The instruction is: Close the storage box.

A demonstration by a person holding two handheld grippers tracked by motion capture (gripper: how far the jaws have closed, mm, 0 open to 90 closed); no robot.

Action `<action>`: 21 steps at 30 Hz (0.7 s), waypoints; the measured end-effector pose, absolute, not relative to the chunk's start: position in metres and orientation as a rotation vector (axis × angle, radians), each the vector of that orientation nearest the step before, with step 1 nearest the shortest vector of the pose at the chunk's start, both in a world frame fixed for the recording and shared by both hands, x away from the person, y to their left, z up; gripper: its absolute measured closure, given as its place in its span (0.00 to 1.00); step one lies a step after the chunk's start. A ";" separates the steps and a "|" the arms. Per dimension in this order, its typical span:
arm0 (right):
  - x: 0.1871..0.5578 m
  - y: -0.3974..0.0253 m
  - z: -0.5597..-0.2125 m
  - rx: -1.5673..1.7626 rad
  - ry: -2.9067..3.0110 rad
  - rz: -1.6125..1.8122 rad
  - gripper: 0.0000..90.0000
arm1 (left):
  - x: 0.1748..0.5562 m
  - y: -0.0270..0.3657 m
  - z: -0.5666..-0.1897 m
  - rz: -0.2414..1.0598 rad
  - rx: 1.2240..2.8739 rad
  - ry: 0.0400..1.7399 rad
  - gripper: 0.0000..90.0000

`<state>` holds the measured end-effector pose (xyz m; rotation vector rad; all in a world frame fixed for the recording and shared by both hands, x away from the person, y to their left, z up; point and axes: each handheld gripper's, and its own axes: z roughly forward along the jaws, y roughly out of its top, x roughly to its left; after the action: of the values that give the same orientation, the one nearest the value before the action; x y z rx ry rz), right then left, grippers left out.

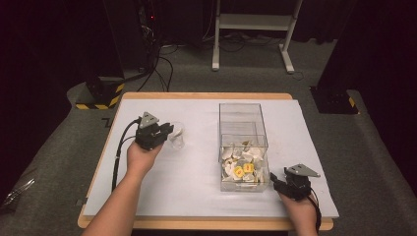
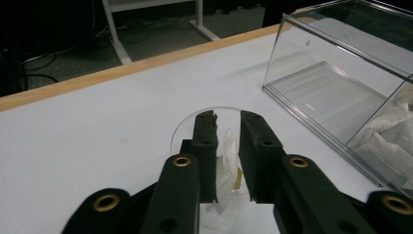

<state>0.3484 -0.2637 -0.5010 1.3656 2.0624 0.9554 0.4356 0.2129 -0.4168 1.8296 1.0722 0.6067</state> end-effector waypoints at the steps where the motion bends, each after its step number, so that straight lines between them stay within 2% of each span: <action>1: 0.348 -0.264 -0.501 1.365 2.063 0.955 0.44 | 0.435 0.213 -0.417 0.606 1.836 1.072 0.90; 4: 0.348 -0.263 -0.501 1.367 2.063 0.953 0.44 | 0.435 0.211 -0.418 0.592 1.857 1.061 1.00; 21: 0.349 -0.264 -0.501 1.365 2.066 0.959 0.44 | 0.418 0.214 -0.430 0.589 1.849 1.048 1.00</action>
<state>0.3485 -0.2641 -0.5009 1.3655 2.0657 0.9587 0.4177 0.2142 -0.4296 1.8488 1.0476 0.5890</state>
